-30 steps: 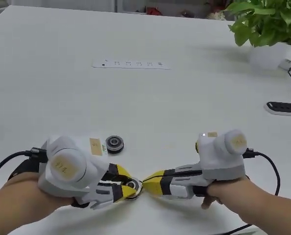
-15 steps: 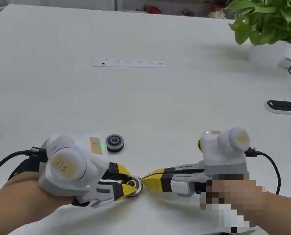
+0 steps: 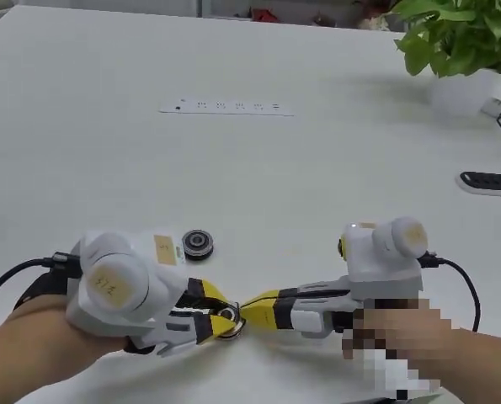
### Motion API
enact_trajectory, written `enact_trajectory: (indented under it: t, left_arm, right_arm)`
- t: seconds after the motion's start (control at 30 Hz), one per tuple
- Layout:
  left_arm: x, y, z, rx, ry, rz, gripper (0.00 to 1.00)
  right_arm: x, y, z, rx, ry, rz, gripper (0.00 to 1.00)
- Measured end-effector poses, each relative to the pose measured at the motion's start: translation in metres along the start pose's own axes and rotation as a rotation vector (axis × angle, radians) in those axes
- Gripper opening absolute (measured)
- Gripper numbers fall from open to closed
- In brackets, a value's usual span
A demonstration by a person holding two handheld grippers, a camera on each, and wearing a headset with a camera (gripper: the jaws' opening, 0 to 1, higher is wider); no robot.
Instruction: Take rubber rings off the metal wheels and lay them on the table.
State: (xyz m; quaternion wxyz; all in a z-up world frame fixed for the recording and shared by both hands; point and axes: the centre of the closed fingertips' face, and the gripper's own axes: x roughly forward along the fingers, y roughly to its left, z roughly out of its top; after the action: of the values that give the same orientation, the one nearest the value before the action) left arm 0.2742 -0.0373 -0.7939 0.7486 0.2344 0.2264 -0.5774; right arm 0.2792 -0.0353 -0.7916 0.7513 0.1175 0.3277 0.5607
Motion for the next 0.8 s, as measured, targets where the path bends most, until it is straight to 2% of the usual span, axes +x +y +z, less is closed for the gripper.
enact_trajectory:
  t: [0.8]
  left_arm:
    - [0.0, 0.0004, -0.0001, -0.002, -0.001, 0.002, 0.13]
  right_arm:
    - [0.001, 0.0016, 0.0006, -0.006, 0.009, 0.007, 0.0]
